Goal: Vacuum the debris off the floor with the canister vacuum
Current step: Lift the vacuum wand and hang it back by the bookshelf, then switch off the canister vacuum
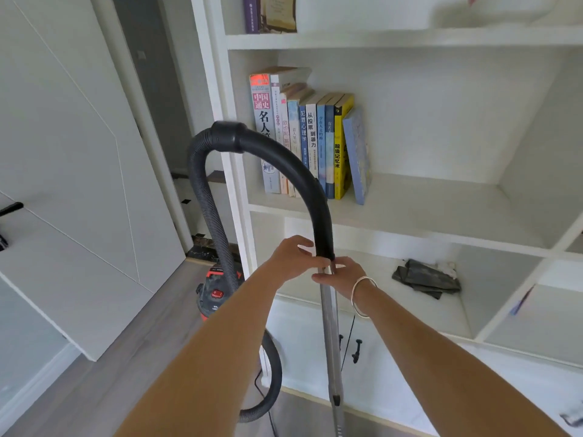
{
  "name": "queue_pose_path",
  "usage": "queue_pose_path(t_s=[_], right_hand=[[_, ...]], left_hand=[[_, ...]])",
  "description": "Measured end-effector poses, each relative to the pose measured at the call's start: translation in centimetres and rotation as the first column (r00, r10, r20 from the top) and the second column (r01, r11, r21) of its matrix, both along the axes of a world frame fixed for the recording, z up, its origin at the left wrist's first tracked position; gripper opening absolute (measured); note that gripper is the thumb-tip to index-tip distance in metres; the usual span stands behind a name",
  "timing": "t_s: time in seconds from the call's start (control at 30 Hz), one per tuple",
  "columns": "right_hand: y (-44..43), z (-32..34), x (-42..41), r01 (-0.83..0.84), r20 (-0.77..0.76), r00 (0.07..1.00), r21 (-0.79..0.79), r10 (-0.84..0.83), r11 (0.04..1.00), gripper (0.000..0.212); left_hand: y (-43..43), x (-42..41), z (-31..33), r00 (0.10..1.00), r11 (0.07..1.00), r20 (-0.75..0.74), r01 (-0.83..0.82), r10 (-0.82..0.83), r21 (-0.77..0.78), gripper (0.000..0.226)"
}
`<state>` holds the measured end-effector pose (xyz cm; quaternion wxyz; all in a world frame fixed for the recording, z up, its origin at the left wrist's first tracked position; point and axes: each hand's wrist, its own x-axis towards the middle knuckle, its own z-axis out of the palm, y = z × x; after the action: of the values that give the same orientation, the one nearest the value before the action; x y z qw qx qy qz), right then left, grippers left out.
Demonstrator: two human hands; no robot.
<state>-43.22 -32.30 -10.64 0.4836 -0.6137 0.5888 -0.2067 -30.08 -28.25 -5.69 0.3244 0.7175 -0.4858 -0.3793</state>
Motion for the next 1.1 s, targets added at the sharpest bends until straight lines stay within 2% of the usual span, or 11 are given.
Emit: queue_pose_path(t_s=[0.1, 0.17, 0.2, 0.3, 0.43, 0.53, 0.63, 0.73, 0.83, 1.03, 1.1], right_hand=[[2.2, 0.2, -1.0, 0.060, -0.262, 0.965, 0.176, -0.012, 0.982, 0.074], [4.3, 0.0, -1.4, 0.051, -0.422, 0.901, 0.330, 0.099, 0.943, 0.060], [5.2, -0.3, -1.4, 0.047, -0.433, 0.890, 0.395, 0.140, 0.918, 0.054], [7.0, -1.7, -0.7, 0.111, -0.348, 0.935, 0.473, 0.070, 0.874, 0.042], [8.9, -2.9, 2.7, 0.096, -0.151, 0.988, 0.386, -0.040, 0.918, 0.027], [10.7, -3.5, 5.0, 0.060, -0.081, 0.996, 0.341, -0.034, 0.938, 0.018], [12.7, -4.8, 6.9, 0.039, -0.102, 0.995, 0.370, -0.001, 0.928, 0.027], [14.8, -5.3, 9.1, -0.014, -0.065, 0.997, 0.434, 0.047, 0.901, 0.024], [16.3, -5.7, 11.9, -0.061, -0.055, 0.994, 0.479, 0.099, 0.876, 0.041], [15.4, -7.4, 20.7, -0.132, -0.064, 0.984, 0.381, 0.169, 0.915, 0.040], [14.4, -7.8, 25.1, -0.155, -0.054, 0.981, 0.373, 0.189, 0.915, 0.041]], left_hand=[[1.7, 1.4, -1.8, 0.999, 0.996, -0.037, 0.004, -0.001, 0.084, 0.055], [3.1, 2.3, -3.4, 0.999, 0.990, -0.037, 0.012, -0.007, 0.138, 0.050], [3.7, 2.7, -4.1, 0.999, 0.987, -0.037, 0.015, -0.009, 0.157, 0.047], [5.5, 3.3, -5.3, 0.999, 0.980, -0.050, 0.015, -0.005, 0.198, 0.035], [8.3, 4.8, -6.8, 0.998, 0.979, -0.056, -0.028, 0.040, 0.201, 0.020], [10.6, 6.2, -7.8, 0.999, 0.981, -0.012, -0.050, 0.053, 0.189, 0.009], [13.6, 7.9, -8.8, 0.998, 0.971, 0.033, -0.059, 0.053, 0.232, 0.026], [16.3, 10.2, -10.2, 0.995, 0.960, 0.020, -0.095, 0.093, 0.263, 0.027], [18.3, 13.3, -11.9, 0.992, 0.946, -0.013, -0.114, 0.124, 0.303, 0.024], [17.8, 21.2, -13.7, 0.970, 0.917, -0.127, -0.145, 0.205, 0.373, 0.024], [16.9, 24.9, -13.8, 0.988, 0.920, -0.068, -0.106, 0.141, 0.378, 0.015]])
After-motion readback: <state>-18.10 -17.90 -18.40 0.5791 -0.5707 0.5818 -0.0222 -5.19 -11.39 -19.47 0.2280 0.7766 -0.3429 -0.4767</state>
